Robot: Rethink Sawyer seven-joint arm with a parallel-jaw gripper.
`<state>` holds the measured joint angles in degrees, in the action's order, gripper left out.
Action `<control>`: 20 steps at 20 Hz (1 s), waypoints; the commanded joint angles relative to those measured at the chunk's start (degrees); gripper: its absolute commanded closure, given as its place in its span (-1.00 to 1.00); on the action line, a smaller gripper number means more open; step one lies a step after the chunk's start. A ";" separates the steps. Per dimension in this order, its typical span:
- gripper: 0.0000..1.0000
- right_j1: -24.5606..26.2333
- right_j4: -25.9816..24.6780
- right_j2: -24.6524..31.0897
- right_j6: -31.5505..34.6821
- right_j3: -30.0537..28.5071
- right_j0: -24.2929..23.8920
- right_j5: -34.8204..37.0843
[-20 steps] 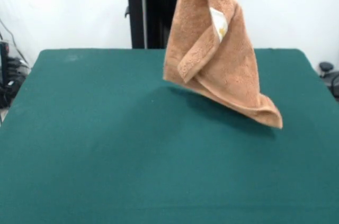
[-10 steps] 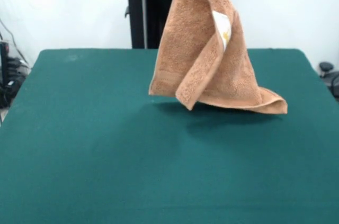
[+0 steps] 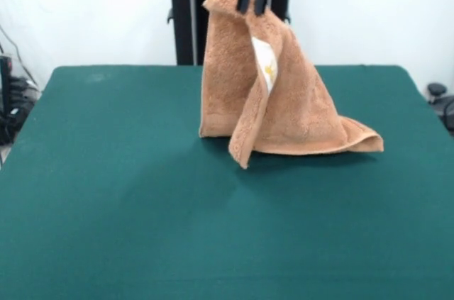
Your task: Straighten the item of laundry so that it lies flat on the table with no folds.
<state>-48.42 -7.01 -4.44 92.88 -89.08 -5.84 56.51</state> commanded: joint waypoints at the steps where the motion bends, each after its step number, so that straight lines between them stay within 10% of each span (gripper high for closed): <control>1: 1.00 3.38 2.27 5.84 8.50 3.63 3.92 4.85; 20: 1.00 13.08 14.03 3.17 28.62 21.36 18.27 14.05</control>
<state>-39.80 2.25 -4.37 100.55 -71.66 9.84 63.91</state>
